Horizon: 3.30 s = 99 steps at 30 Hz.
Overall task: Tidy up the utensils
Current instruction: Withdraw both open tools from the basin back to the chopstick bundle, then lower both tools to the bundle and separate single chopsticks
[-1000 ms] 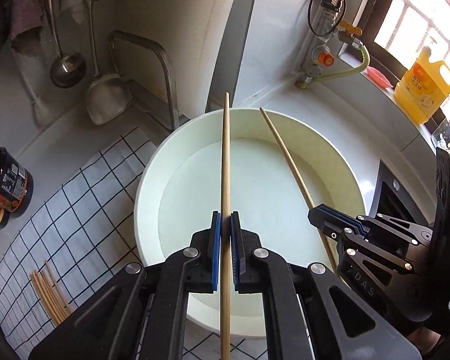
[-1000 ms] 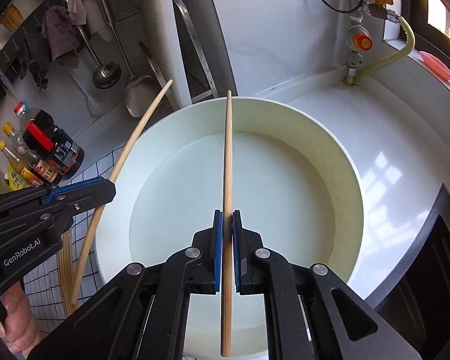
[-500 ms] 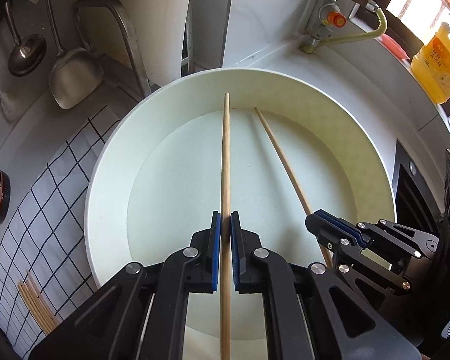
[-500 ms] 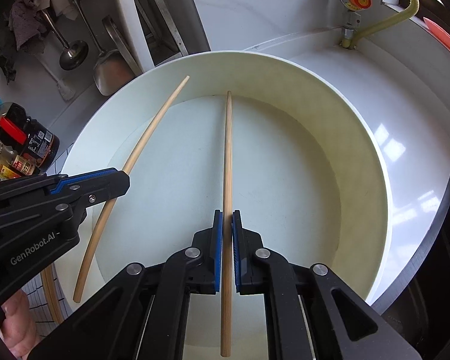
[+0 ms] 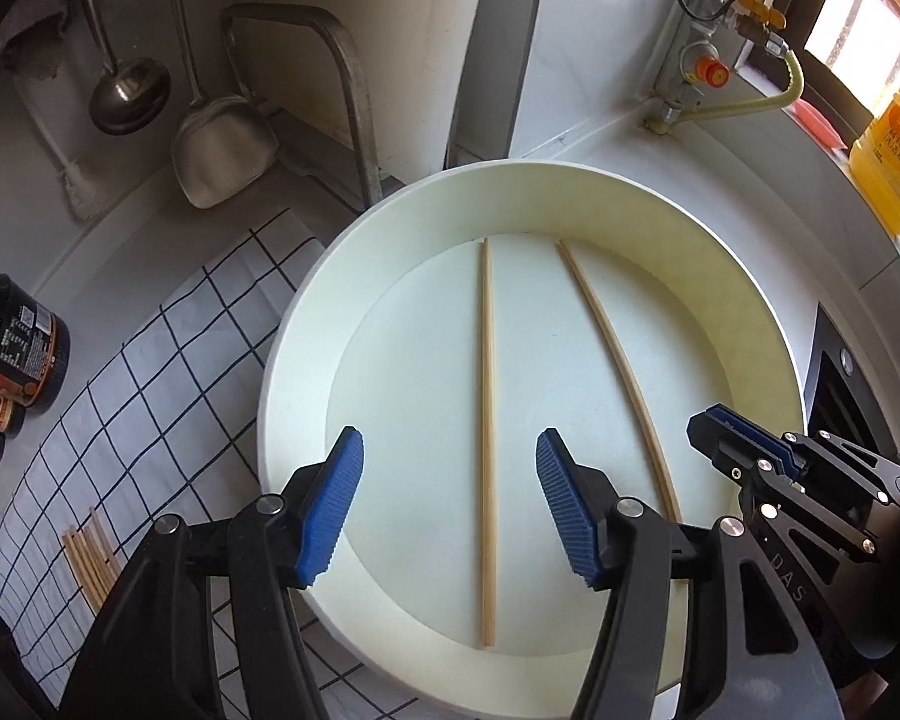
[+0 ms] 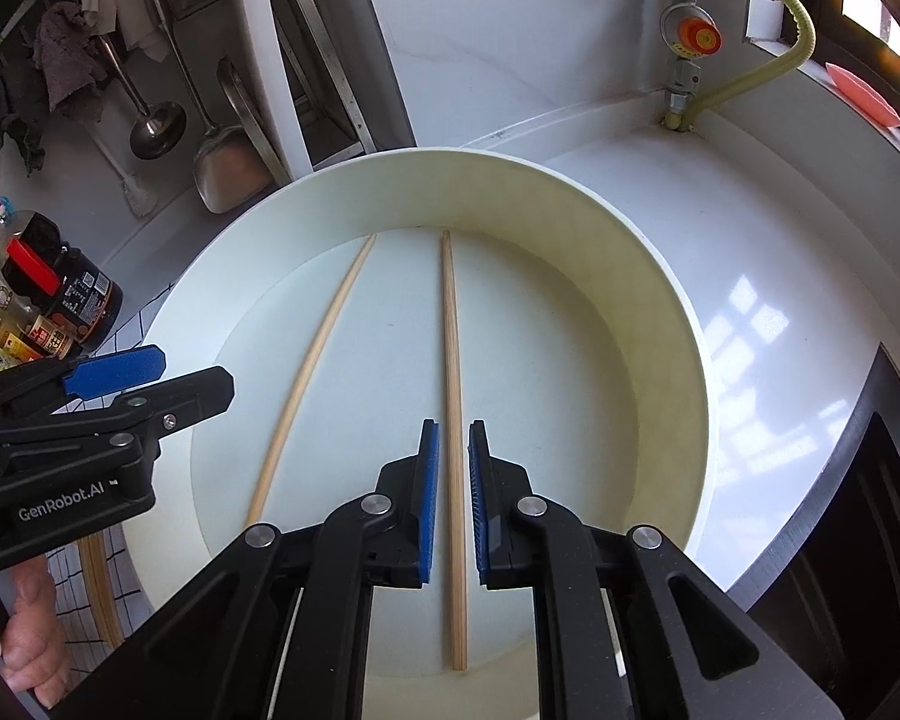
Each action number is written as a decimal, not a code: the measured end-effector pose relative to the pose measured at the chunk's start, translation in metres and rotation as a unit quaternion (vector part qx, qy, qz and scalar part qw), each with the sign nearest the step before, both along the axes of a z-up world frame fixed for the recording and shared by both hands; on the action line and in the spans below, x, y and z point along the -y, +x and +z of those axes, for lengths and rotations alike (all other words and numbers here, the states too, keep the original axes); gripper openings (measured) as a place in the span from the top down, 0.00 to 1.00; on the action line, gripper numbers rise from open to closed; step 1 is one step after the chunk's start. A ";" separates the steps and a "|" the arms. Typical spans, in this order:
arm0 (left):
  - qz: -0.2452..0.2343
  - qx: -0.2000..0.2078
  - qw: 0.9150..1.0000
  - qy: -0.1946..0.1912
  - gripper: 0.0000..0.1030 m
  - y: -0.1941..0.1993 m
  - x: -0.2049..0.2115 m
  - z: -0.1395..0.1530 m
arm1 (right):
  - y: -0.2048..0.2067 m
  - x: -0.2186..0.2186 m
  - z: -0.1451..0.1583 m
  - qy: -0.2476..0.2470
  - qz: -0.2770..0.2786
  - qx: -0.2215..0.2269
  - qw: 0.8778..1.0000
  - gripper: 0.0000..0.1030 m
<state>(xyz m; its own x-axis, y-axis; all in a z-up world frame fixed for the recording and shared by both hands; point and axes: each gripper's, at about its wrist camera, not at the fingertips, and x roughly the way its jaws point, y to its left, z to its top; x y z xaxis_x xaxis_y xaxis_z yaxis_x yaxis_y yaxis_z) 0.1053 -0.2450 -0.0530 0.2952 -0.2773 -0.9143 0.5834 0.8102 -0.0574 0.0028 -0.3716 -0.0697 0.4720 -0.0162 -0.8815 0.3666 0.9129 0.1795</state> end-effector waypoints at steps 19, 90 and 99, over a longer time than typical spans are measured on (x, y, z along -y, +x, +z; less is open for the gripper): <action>0.052 0.019 0.998 -0.003 0.43 -0.047 -0.111 0.024 | -0.024 -0.074 0.022 0.011 0.069 0.012 0.997 0.88; 0.267 -0.033 0.963 -0.013 0.36 -0.059 -0.356 -0.068 | 0.036 -0.301 -0.038 -0.013 0.235 -0.027 0.972 0.55; 0.274 -0.024 0.961 -0.003 0.36 -0.051 -0.361 -0.073 | 0.042 -0.323 -0.052 -0.012 0.251 -0.036 0.967 0.55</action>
